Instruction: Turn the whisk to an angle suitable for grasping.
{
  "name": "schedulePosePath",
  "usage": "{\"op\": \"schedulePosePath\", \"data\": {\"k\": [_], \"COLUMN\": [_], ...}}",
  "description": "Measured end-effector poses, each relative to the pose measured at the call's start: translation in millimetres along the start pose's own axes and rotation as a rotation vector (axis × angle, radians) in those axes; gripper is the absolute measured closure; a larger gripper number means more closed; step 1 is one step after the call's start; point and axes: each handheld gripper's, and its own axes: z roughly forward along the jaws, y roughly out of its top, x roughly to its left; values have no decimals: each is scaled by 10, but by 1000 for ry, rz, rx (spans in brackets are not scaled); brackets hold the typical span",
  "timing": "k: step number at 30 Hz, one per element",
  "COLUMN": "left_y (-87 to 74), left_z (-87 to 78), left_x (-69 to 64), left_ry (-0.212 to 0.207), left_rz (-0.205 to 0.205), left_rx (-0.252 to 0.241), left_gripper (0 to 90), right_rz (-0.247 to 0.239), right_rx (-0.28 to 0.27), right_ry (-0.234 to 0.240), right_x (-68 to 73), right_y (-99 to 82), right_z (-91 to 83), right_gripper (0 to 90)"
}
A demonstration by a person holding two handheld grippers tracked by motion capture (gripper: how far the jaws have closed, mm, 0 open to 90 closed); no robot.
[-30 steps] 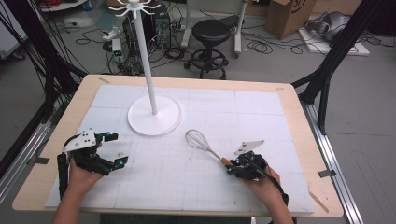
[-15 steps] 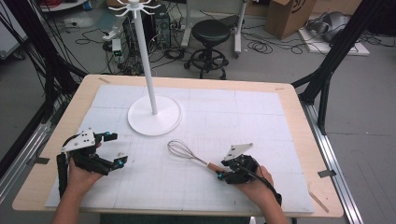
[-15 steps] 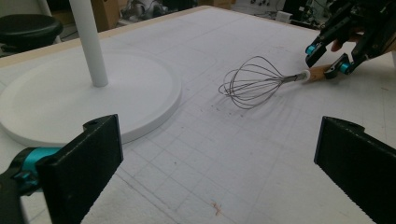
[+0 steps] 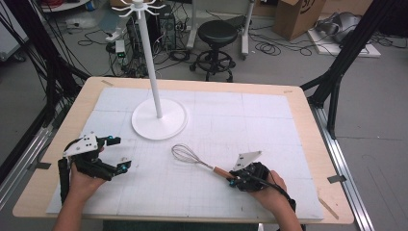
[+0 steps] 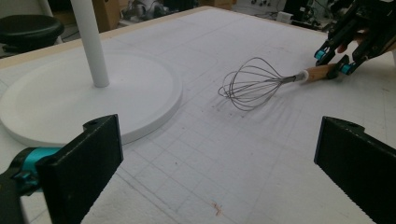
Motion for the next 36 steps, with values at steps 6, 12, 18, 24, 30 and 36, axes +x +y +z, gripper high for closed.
{"op": "schedulePosePath", "data": {"k": [6,12,18,24,30,36], "left_y": [36,40,47,43,41,50], "left_z": [-37,-38,-39,-25,-20,-7], "left_x": [-5,-10,-23,-24,-27,-27], "left_ry": [5,0,-6,-14,-16,-22], "left_rz": [7,6,8,6,8,0], "left_rx": [-16,-20,-24,-20,-11,-6], "left_gripper": [17,17,17,17,17,17], "right_rz": [-64,-161,-235,-228,-166,-34], "right_rx": [-1,-10,-12,-6,-60,-245], "right_ry": [38,65,84,80,77,37], "right_x": [6,74,149,179,148,-4], "right_y": [271,675,1081,1238,1120,702], "right_z": [188,470,760,876,632,26], "right_gripper": [725,725,726,641,514,467]}}
